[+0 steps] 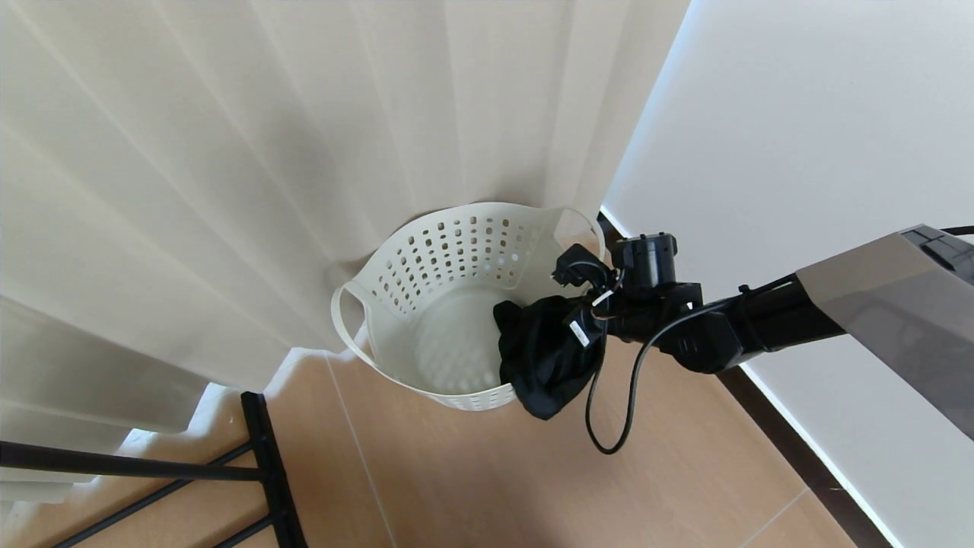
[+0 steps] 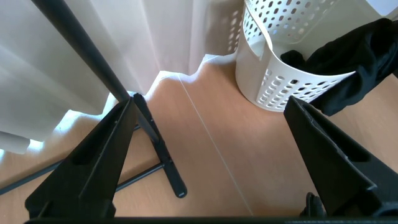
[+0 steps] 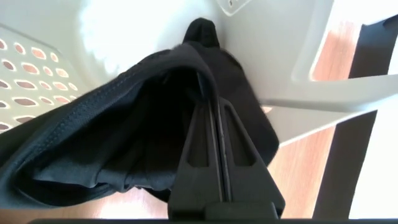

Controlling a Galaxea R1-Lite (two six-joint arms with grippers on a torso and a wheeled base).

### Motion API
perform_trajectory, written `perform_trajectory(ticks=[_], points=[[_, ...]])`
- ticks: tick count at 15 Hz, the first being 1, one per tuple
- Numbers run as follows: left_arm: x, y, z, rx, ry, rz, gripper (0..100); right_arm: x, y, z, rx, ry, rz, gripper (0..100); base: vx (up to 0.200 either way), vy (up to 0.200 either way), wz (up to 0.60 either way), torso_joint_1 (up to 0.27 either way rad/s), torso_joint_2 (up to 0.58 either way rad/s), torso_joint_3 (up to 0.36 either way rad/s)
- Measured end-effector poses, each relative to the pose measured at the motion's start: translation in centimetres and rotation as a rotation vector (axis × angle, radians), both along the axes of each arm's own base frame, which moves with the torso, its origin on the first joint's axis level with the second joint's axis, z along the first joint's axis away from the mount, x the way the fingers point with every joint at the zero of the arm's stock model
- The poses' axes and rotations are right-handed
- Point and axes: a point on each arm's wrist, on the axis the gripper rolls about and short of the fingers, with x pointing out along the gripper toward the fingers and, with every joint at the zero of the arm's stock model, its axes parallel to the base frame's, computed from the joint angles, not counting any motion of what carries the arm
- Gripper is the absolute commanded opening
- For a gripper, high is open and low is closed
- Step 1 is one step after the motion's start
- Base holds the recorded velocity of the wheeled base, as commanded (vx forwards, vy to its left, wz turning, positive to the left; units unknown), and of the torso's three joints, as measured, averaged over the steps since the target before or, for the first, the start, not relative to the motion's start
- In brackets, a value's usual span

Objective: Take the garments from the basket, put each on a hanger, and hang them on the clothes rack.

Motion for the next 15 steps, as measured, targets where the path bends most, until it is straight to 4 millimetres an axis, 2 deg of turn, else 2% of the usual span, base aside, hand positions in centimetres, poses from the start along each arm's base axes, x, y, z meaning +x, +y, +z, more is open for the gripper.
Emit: perform_trajectory(ticks=[3,5,8,12,14,15], points=[[0.0,0.0,0.0,0.0,0.0,0.0,100,-2.5,0.0,2.6,0.051,-0.07,0.018,0,0.0,0.0,0.0,0.0,0.0,0.0],[0.0,0.0,0.0,0.0,0.0,0.0,100,-5.6,0.1,4.7,0.094,-0.128,0.046,0,0.0,0.0,0.0,0.0,0.0,0.0],[0.0,0.0,0.0,0.0,0.0,0.0,100,-11.9,-0.1,8.2,0.176,-0.191,0.085,0,0.0,0.0,0.0,0.0,0.0,0.0],[0.0,0.0,0.0,0.009,0.0,0.002,100,-22.0,-0.2,12.9,0.347,-0.269,0.2,0,0.0,0.0,0.0,0.0,0.0,0.0],[0.0,0.0,0.0,0.007,0.0,0.002,100,-26.0,-0.6,14.5,0.519,-0.237,0.262,0,0.0,0.0,0.0,0.0,0.0,0.0],[0.0,0.0,0.0,0.006,0.0,0.002,100,-27.2,-1.0,14.7,0.57,-0.219,0.28,0,0.0,0.0,0.0,0.0,0.0,0.0]])
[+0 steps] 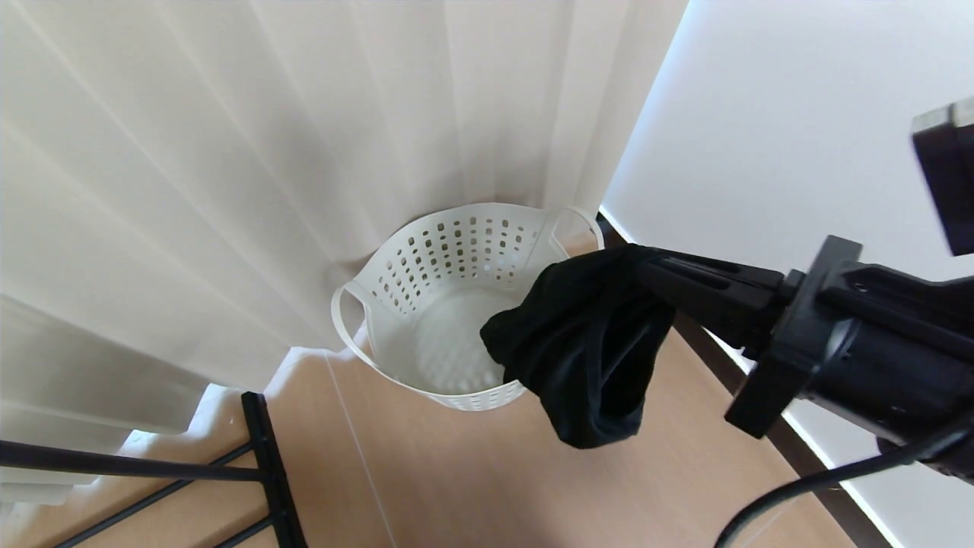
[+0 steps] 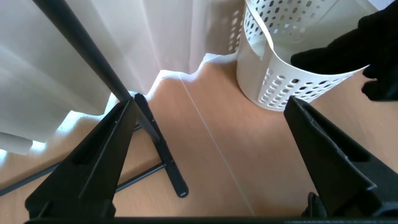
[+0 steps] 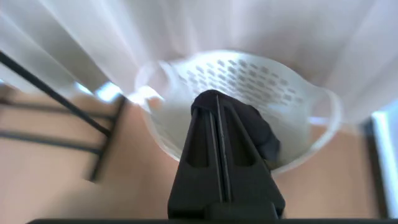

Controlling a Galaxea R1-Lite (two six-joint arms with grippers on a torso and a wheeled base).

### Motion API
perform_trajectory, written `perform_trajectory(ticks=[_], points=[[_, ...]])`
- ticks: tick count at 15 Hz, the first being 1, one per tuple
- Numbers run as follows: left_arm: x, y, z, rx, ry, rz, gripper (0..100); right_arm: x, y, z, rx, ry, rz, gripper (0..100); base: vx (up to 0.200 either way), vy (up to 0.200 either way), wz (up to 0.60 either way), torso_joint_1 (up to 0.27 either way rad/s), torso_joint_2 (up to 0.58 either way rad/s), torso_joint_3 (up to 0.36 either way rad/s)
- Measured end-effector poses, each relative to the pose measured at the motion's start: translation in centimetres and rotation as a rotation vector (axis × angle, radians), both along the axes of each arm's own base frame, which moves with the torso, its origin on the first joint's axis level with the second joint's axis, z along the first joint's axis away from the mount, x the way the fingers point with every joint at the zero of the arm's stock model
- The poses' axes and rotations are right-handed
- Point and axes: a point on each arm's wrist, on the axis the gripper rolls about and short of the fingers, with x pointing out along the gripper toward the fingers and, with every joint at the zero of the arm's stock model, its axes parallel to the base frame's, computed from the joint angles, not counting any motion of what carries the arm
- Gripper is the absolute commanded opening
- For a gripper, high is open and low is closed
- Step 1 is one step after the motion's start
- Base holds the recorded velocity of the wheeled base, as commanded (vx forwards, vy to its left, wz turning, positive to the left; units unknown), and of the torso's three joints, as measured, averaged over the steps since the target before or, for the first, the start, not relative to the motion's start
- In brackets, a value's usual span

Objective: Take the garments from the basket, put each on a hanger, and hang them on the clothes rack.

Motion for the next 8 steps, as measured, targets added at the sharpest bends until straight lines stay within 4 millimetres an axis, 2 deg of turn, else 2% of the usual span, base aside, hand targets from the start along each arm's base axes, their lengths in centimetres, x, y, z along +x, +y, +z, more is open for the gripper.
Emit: perform_trajectory(ticks=[3,6,8], points=[[0.0,0.0,0.0,0.0,0.0,-0.002,100,-1.01,-0.58,0.22,0.028,-0.001,0.018,0,0.0,0.0,0.0,0.0,0.0,0.0],[0.0,0.0,-0.01,0.0,0.001,-0.002,100,-0.64,-0.76,-0.2,0.016,0.008,0.001,0,0.0,0.0,0.0,0.0,0.0,0.0],[0.0,0.0,-0.01,0.0,0.001,-0.002,100,-0.42,-0.65,-0.49,0.006,0.016,-0.005,0,0.0,0.0,0.0,0.0,0.0,0.112]])
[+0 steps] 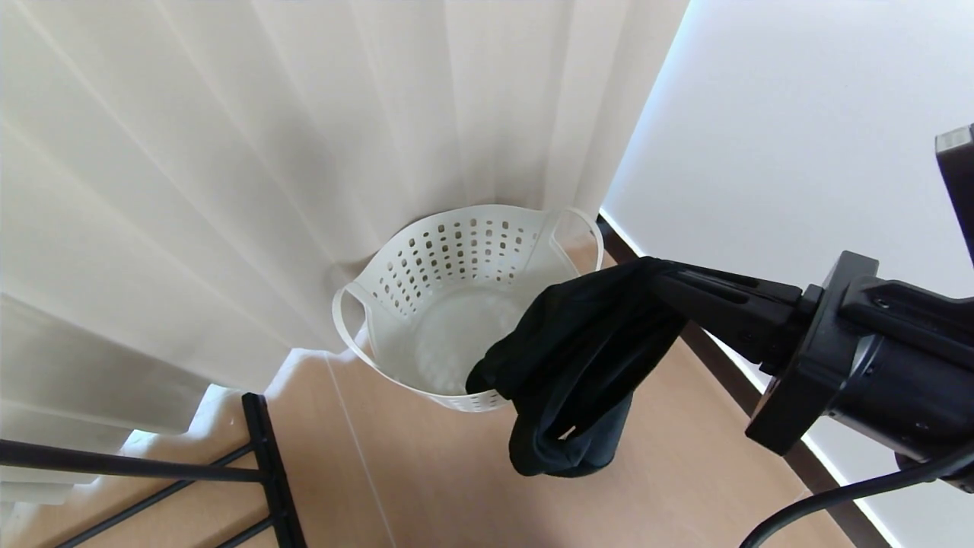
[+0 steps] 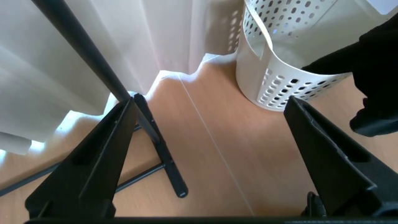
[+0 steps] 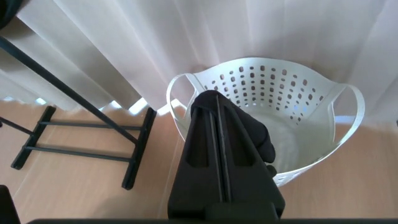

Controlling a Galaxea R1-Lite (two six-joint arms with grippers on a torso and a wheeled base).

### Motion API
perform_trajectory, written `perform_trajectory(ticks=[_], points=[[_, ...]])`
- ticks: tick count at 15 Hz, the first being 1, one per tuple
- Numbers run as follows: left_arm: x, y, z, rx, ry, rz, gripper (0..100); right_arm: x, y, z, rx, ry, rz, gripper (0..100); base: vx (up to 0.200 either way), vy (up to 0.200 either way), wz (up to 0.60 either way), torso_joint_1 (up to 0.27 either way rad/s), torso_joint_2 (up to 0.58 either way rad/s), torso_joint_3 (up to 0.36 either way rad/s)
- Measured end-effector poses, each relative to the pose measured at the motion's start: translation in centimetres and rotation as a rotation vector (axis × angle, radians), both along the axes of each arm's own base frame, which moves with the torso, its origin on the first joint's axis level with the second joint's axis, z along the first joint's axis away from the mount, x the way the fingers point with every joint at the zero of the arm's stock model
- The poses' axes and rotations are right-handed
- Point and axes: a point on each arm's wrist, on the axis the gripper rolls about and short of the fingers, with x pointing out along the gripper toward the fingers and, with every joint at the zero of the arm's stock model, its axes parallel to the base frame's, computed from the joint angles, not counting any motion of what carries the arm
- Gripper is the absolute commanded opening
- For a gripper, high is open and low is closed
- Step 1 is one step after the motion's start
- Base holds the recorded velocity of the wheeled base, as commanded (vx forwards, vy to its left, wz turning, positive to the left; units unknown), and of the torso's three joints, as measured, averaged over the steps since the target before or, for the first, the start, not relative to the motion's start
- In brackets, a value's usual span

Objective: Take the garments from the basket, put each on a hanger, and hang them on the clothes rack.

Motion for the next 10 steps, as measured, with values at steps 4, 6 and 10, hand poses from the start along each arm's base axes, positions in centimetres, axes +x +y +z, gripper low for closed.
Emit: perform_trajectory(ticks=[4,6,10], points=[[0.0,0.0,0.0,0.0,0.0,0.0,100,0.4,0.0,-0.3,-0.01,0.008,-0.013,0,0.0,0.0,0.0,0.005,0.0,0.181],[0.0,0.0,0.0,0.0,0.0,0.0,100,0.7,-0.2,-0.3,-0.01,0.008,-0.026,0,0.0,0.0,0.0,0.0,0.0,0.205],[0.0,0.0,0.0,0.0,0.0,0.0,100,1.1,-0.4,-0.4,-0.012,0.012,-0.044,0,0.0,0.0,0.0,0.002,0.0,0.201]])
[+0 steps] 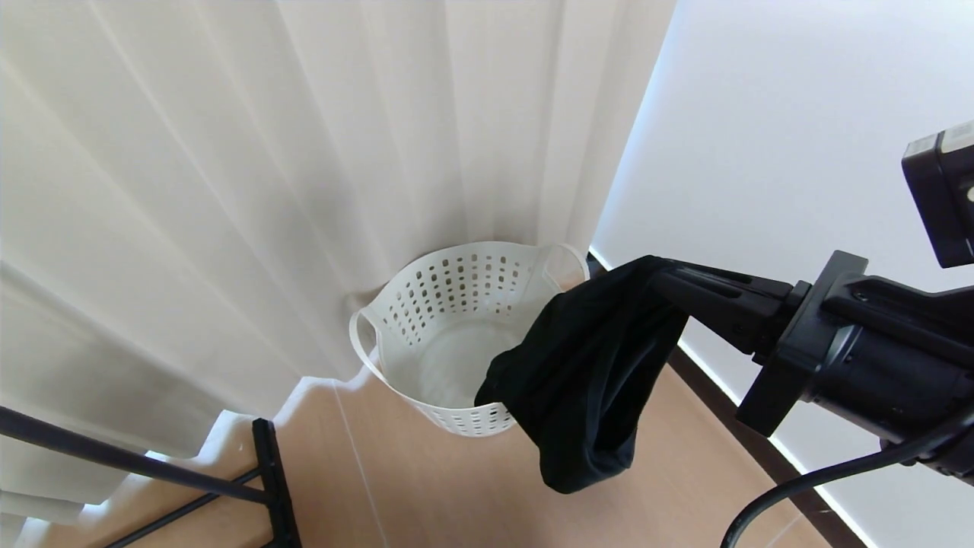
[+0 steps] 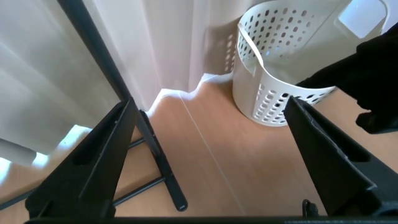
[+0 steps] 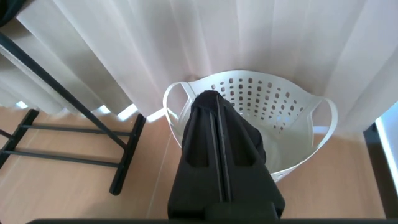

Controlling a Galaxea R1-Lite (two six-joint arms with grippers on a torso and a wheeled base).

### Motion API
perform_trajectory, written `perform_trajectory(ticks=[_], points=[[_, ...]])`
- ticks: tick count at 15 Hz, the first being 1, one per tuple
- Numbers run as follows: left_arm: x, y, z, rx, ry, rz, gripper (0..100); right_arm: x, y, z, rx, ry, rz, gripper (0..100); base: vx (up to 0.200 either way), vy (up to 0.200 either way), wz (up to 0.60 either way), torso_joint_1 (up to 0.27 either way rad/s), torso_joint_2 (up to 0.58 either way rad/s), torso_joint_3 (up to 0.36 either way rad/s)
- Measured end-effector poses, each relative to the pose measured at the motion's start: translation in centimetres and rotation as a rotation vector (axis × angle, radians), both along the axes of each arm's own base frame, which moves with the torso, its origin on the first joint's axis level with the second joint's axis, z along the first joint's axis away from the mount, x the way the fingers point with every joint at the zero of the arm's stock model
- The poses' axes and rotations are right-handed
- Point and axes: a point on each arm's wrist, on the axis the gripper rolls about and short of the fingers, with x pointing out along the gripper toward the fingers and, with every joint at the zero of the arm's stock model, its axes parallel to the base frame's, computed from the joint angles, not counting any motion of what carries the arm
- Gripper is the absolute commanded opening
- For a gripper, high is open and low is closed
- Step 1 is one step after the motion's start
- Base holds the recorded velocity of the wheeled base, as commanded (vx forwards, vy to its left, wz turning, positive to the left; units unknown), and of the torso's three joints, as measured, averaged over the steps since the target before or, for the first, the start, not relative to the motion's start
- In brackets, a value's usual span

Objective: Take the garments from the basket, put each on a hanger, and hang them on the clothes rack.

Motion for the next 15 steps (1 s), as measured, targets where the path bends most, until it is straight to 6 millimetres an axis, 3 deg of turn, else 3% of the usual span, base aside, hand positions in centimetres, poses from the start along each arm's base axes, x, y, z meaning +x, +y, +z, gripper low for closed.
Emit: perform_trajectory(ticks=[9,15], points=[[0.0,0.0,0.0,0.0,0.0,0.0,100,2.1,0.3,-1.1,-0.001,-0.001,0.0,0,0.0,0.0,0.0,0.002,0.0,0.197],[0.0,0.0,0.0,0.0,-0.001,0.0,100,2.5,0.5,-1.6,-0.018,0.016,-0.003,0,0.0,0.0,0.0,0.017,-0.35,-0.122]])
